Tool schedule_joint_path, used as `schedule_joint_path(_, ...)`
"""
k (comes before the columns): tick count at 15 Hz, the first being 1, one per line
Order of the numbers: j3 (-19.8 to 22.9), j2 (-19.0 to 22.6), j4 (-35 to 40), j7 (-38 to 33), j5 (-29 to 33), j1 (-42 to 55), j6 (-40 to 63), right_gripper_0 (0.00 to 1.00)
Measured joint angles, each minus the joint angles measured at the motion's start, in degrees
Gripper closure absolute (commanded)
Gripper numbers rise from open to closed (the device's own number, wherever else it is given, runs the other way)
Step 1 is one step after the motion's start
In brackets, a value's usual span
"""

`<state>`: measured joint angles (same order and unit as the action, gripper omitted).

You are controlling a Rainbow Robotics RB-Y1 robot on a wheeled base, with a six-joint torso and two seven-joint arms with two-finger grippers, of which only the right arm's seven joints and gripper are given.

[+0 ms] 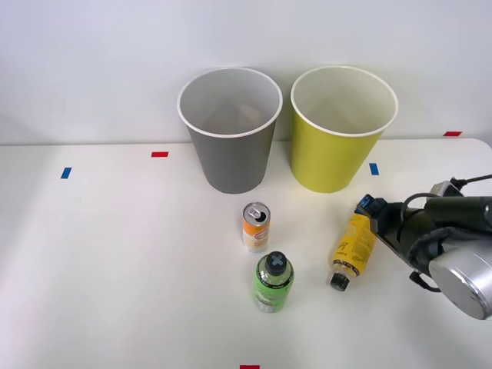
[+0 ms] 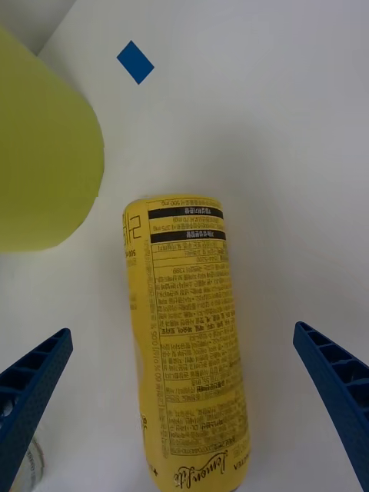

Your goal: Put cans in the gray bin, plastic bottles in the light green bin

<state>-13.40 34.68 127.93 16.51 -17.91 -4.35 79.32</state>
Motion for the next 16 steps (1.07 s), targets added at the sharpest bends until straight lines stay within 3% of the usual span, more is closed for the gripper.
schedule_joint_path(3, -0.8, -1.1, -3.2, 0.0, -0.7, -4.2, 4.5, 0.0)
schedule_joint_path(16, -3.6, -4.3, -18.7, -1.2, -0.8, -14.4, 4.8, 0.0)
